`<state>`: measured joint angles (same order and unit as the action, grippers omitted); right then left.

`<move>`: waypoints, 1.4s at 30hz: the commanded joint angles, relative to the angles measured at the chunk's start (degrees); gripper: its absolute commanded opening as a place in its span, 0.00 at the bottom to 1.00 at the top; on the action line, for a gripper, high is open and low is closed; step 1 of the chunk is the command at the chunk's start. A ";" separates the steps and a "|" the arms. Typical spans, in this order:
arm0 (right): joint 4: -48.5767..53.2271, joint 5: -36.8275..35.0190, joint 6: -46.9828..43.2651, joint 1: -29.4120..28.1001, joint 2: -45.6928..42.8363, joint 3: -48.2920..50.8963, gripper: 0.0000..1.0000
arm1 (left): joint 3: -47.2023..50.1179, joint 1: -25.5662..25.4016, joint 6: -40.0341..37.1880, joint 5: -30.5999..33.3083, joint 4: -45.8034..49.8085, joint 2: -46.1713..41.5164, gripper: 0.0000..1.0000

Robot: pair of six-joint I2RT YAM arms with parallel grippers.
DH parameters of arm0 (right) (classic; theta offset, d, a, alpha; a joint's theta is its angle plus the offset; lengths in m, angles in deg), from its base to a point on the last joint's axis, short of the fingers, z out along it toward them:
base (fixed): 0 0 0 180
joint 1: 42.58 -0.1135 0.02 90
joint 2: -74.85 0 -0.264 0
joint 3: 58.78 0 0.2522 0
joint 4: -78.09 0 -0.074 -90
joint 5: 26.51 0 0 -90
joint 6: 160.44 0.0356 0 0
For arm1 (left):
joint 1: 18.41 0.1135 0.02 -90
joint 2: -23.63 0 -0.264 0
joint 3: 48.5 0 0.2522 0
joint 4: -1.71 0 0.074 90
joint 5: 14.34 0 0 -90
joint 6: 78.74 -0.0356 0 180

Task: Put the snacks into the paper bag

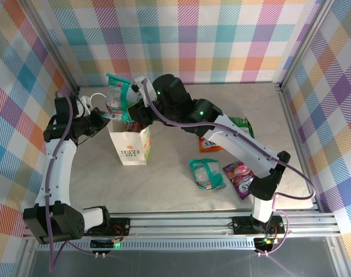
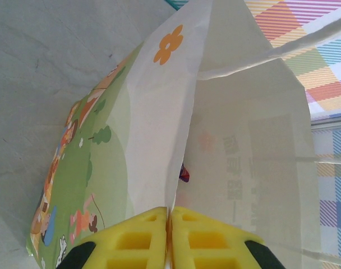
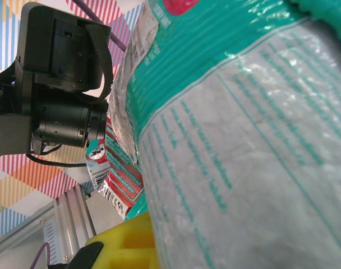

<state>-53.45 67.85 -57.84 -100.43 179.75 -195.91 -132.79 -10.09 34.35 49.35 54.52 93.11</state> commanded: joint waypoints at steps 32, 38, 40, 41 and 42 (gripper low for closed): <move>2.47 2.33 2.74 3.08 13.63 -10.22 0.00 | 1.92 -0.18 0.22 -0.85 -0.28 -1.44 0.11; 3.52 2.50 3.66 4.56 14.25 -10.04 0.00 | 1.70 -0.23 0.20 -0.68 -0.19 -1.36 0.11; 3.69 2.50 3.52 4.84 14.35 -9.96 0.00 | 1.62 -0.18 0.20 -0.68 -0.20 -1.27 0.11; 3.80 2.50 3.53 4.93 14.45 -10.05 0.00 | 1.52 -0.20 0.18 -0.59 -0.20 -1.27 0.11; 3.95 2.50 3.48 4.98 14.63 -10.00 0.00 | 1.53 -0.23 0.24 -0.59 -0.24 -1.25 0.11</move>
<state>-48.80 70.00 -54.67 -95.27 194.37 -204.24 -131.76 -10.09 34.37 49.33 54.10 92.52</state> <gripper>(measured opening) 0.066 0.112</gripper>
